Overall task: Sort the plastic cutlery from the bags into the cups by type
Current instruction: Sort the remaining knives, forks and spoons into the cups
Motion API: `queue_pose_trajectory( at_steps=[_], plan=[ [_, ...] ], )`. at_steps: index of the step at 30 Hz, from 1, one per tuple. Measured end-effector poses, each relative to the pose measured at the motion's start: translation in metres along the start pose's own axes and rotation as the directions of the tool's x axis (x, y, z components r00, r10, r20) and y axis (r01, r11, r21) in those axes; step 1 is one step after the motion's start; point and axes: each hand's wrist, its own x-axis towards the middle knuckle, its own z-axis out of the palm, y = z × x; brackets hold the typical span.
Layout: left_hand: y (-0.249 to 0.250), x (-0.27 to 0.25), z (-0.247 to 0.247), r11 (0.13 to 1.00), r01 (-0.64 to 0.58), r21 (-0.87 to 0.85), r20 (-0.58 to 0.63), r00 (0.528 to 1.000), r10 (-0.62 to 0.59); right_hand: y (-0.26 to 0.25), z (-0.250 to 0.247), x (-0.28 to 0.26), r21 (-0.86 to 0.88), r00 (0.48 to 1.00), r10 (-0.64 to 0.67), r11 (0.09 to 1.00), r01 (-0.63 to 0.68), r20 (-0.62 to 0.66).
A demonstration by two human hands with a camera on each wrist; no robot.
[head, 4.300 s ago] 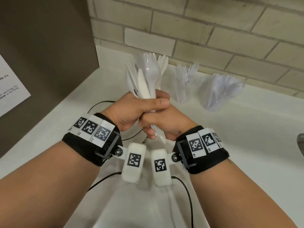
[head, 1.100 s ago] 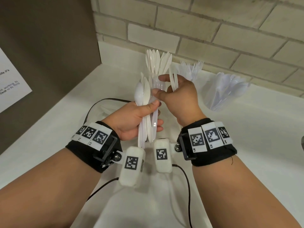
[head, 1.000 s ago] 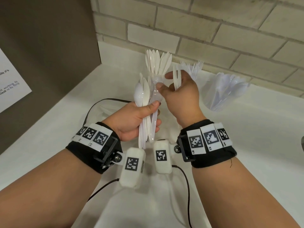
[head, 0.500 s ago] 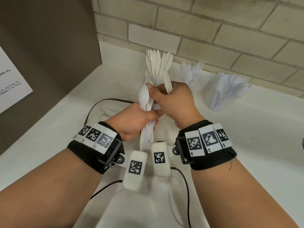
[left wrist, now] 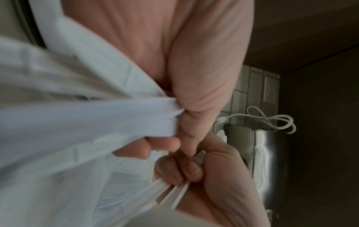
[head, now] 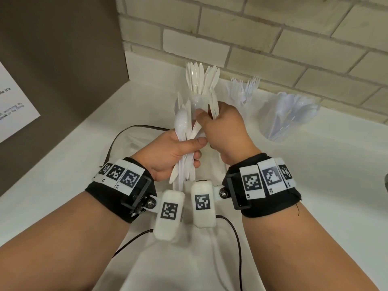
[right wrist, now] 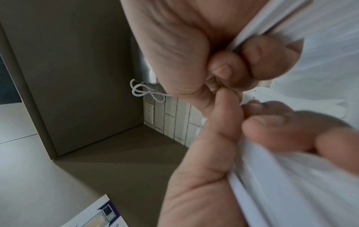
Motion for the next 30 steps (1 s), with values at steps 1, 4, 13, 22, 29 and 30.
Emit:
queue_pose_trajectory(
  at_steps=[1, 4, 13, 22, 29, 30],
  plan=[
    [-0.0003, 0.0, 0.0001, 1.0, -0.007, 0.008, -0.003, 1.0, 0.007, 0.0004, 0.0003, -0.0003, -0.001, 1.0, -0.009, 1.0, 0.009, 0.005],
    [0.0007, -0.0007, 0.0046, 0.997, -0.034, 0.073, -0.023, 0.999, 0.035, 0.0021, 0.0023, -0.0015, -0.012, 0.999, -0.03, 0.999, 0.031, 0.037],
    [-0.0006, -0.0012, 0.0001, 0.999, -0.029, 0.043, -0.027, 0.999, 0.03, -0.0011, 0.0044, -0.0023, 0.025, 0.999, 0.035, 0.999, -0.035, 0.02],
    [0.005, -0.0005, 0.003, 0.995, 0.001, -0.101, -0.06, 0.998, -0.007, 0.0006, 0.0039, -0.0031, 0.23, 0.996, 0.073, 0.97, -0.083, 0.049],
    [0.0064, 0.0001, 0.0005, 0.998, 0.022, -0.055, -0.06, 0.998, -0.025, 0.0051, -0.0027, -0.0048, 0.589, 0.968, 0.151, 0.771, -0.242, 0.2],
    [0.0065, -0.0003, 0.0016, 0.998, 0.024, -0.062, -0.065, 0.997, -0.028, 0.0069, -0.0029, -0.0049, 0.636, 0.962, 0.159, 0.725, -0.267, 0.222]
  ],
)
